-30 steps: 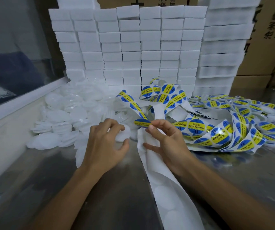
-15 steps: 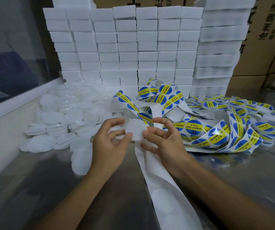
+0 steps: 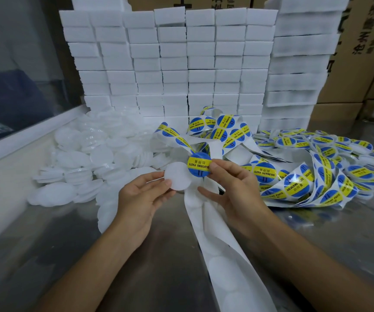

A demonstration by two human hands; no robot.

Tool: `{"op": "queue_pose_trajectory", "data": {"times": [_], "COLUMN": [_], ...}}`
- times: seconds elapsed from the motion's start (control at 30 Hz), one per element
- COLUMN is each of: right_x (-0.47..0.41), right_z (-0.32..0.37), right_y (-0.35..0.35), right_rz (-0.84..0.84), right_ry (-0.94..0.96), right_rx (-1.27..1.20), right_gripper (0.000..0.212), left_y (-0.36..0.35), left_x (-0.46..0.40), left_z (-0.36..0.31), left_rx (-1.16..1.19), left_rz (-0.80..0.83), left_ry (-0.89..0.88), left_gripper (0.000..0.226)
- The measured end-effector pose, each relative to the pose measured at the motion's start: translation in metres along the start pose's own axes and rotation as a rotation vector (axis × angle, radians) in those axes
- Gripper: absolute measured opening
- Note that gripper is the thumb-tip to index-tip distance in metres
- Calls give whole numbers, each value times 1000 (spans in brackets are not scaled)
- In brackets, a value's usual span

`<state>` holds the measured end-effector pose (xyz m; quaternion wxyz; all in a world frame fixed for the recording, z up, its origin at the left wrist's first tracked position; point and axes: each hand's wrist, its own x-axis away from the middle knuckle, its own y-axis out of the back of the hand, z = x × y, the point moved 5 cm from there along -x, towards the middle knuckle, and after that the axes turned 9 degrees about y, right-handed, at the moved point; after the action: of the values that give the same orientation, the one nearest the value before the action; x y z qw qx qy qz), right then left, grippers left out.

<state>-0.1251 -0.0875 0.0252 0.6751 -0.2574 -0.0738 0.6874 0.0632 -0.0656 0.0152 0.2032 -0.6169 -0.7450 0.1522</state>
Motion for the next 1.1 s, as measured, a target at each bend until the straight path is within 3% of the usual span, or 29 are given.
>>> {"op": "queue_pose_trajectory", "data": {"times": [0.37, 0.93, 1.1], "right_x": [10, 10, 9], "right_z": [-1, -3, 0], "right_y": [-11, -11, -9], "right_rz": [67, 95, 99], "right_ry": [49, 63, 178], "right_rx": [198, 255, 340], "right_gripper": [10, 14, 16], "left_y": [-4, -3, -5], "left_x": [0, 0, 3], "left_z": [1, 1, -3], "left_rx": [-24, -53, -105], "left_rz": [88, 68, 63], "left_ry": [9, -18, -82], "left_gripper": [35, 35, 29]}}
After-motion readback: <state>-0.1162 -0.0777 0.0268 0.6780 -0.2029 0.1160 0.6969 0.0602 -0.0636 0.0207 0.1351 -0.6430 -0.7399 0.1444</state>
